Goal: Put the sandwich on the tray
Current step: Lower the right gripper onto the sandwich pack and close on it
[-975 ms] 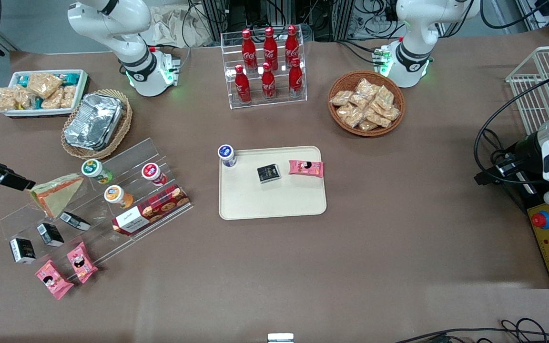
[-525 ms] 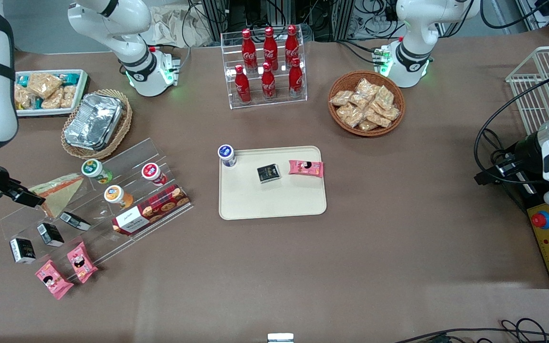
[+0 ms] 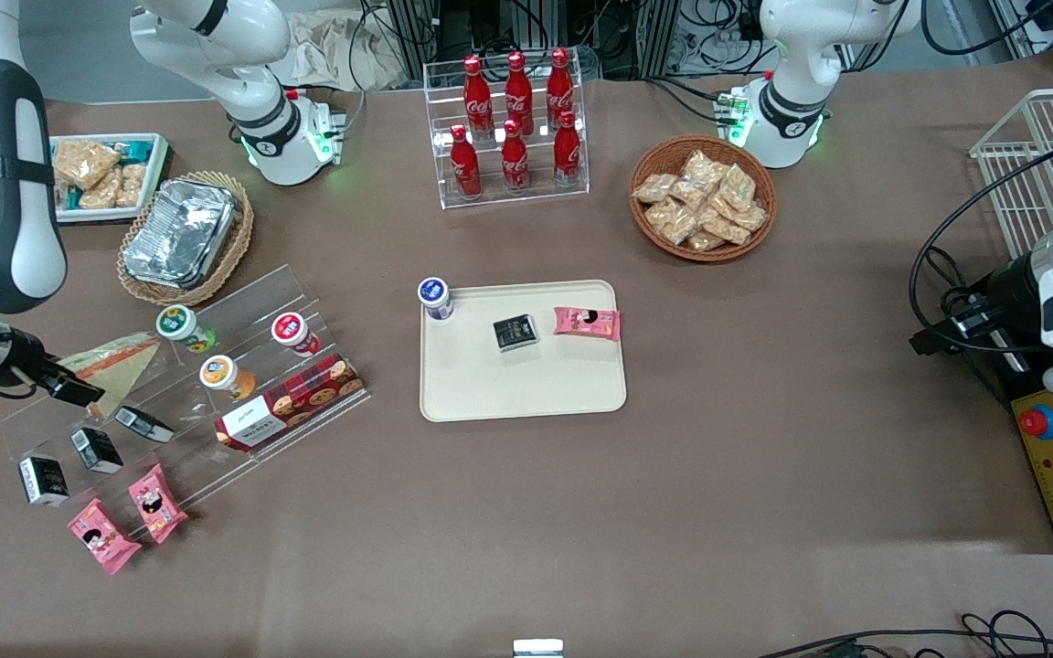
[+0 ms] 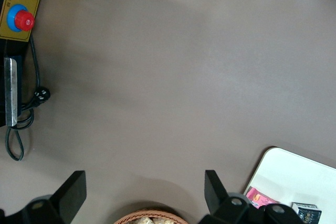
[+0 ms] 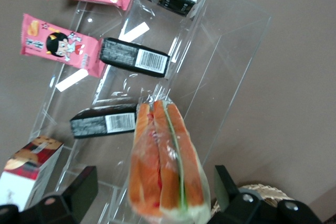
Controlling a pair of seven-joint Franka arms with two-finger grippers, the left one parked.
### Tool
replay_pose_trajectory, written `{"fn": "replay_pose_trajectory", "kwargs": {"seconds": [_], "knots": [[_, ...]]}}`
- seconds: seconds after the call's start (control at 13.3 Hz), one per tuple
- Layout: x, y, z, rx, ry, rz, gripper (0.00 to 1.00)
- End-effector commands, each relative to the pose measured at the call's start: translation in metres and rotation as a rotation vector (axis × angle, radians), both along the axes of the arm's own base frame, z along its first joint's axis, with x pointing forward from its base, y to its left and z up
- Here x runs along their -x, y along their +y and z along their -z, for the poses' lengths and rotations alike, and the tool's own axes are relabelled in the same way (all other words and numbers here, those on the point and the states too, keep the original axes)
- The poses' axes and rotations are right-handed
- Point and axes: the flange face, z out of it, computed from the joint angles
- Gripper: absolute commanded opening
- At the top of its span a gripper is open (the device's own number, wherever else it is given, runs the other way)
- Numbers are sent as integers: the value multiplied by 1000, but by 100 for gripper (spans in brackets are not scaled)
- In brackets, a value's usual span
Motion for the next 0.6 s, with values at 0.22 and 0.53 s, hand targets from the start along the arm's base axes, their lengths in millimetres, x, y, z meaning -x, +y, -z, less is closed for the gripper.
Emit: {"fn": "replay_pose_trajectory", "kwargs": {"seconds": [0.22,0.53], "knots": [[-3,-4,21,24,-8,-7,61],[-2,-3,17,8,-6,-37,0]]}}
